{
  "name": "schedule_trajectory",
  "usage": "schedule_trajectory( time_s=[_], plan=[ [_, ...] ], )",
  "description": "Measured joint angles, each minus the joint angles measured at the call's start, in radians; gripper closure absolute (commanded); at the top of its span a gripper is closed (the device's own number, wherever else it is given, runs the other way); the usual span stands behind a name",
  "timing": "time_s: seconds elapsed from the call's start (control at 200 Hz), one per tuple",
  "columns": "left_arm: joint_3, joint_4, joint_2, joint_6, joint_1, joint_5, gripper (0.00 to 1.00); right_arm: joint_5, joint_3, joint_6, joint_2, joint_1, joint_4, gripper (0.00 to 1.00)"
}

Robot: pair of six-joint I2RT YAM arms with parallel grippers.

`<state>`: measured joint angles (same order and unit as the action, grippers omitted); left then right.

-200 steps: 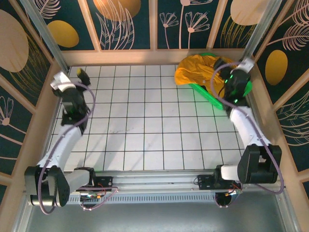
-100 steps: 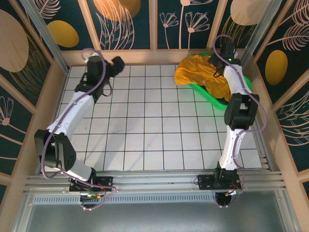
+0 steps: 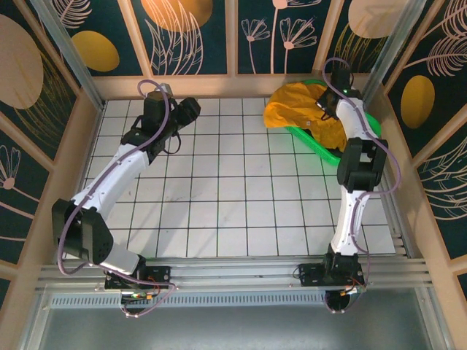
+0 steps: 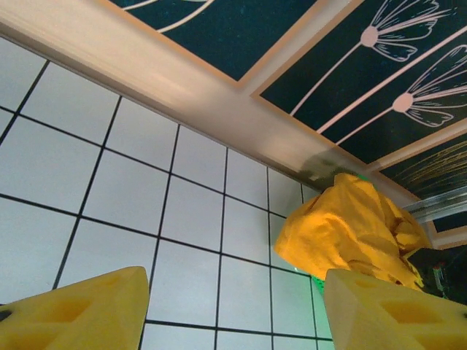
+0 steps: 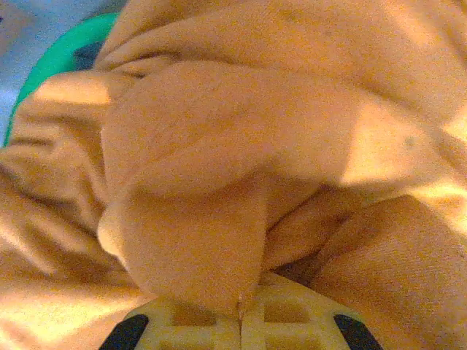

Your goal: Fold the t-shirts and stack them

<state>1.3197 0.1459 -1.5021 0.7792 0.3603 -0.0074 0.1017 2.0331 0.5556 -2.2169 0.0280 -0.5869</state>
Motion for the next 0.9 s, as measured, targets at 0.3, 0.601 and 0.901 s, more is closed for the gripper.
schedule_trajectory(
  time_s=[0.3, 0.601, 0.901],
  plan=[
    [0.000, 0.001, 0.014, 0.001, 0.000, -0.001, 0.42, 0.084, -0.030, -0.047, 0.336, -0.063, 0.095, 1.00],
    [0.014, 0.072, 0.014, 0.000, 0.000, -0.078, 0.44, 0.133, 0.058, -0.142, 0.476, -0.277, 0.197, 1.00],
    [0.038, 0.237, 0.088, -0.012, 0.000, -0.277, 0.42, 0.175, -0.036, -0.185, 0.479, -0.744, 0.266, 1.00]
  ],
)
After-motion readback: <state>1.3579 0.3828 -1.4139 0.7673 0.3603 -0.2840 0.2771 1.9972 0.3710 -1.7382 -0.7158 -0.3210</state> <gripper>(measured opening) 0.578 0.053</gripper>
